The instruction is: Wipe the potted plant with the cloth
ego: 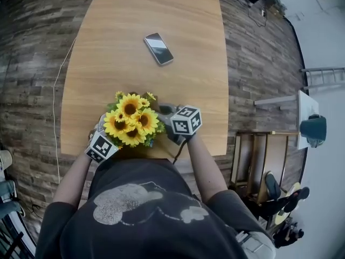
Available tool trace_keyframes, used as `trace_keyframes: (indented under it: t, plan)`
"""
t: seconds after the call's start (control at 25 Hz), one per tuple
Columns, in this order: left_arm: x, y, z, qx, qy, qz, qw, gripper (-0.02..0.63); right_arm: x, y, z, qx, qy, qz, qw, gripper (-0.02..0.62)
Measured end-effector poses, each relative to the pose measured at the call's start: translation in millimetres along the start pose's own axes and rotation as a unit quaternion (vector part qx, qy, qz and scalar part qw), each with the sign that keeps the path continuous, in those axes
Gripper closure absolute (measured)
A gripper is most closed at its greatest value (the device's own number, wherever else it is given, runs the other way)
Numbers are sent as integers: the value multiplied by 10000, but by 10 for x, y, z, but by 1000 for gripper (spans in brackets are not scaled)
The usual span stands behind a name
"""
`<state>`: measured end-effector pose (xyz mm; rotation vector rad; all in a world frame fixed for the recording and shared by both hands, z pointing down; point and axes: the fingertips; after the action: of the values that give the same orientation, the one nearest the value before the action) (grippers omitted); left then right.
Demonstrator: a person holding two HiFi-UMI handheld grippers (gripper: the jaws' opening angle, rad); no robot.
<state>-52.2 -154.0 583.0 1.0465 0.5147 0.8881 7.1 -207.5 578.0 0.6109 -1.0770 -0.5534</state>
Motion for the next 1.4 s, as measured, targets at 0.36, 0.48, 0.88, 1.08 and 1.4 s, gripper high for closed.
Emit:
trace_keyframes:
  t: [0.36,0.48,0.88,1.08,1.4]
  plan:
    - [-54,-25,69,85,452,164,9988,92,-207,307,-212,552,623,317,9960,546]
    - [-74,-26,75,140,580,174,9981,92,-295,403,-189,619,762,365,9945,546]
    - [28,-33,70,180,1304,542,9898,94,-641,642,-129,923,981,560,9893,545]
    - [-11,-57,139,146,1146,440,9923,80,-641,662,-230,1071,1090,526,9869,545]
    - [-342,35,-73,10,-517,-584,9970,32,-383,501,-840,1569,1321,453,9777,545]
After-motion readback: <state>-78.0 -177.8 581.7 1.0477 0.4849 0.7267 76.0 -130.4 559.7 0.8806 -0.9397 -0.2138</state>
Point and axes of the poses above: the fingertips, and each gripper's own axes: z forward along the fingers, x to its right, y out of its underside, and after that the axes turned 10 degrees about -y, right-handed
